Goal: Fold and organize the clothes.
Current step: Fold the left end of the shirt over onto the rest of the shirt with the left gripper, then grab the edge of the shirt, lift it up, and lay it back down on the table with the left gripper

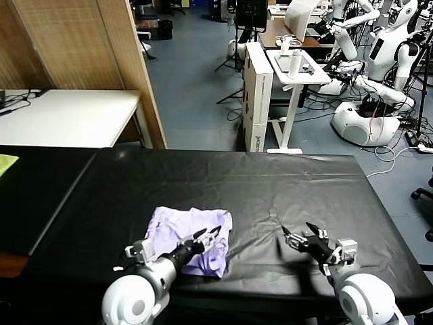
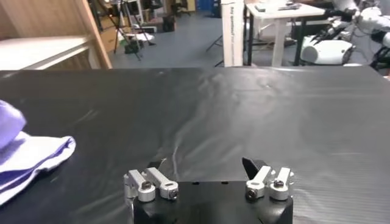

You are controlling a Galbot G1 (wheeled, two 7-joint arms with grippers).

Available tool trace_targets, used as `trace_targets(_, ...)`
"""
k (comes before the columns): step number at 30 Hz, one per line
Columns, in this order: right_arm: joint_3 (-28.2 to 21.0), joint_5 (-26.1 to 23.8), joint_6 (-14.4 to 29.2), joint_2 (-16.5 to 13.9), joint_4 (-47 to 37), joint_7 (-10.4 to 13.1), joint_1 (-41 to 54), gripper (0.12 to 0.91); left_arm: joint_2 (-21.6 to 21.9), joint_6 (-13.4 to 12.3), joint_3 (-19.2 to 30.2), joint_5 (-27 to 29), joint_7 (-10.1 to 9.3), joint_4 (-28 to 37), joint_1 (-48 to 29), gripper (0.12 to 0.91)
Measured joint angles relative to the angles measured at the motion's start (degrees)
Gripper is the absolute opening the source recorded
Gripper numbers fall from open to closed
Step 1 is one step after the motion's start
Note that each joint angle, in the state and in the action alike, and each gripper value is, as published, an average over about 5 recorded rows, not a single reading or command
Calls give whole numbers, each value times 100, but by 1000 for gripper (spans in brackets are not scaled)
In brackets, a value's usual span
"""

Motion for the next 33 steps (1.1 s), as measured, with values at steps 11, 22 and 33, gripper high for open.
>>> trace_targets(11,-1014,258,32,-456,98,-280,688,907,361,-15,-625,29,40,-278,25,907)
trace_targets(22,-2207,42,191,-880,422,-635,1018,907,489,-186,-931,273,62,-218,118,907)
trace_targets(33,-2763,-739,538,-1189,670,-1017,954,907,422,-218,-919,398,118,-111,132,907)
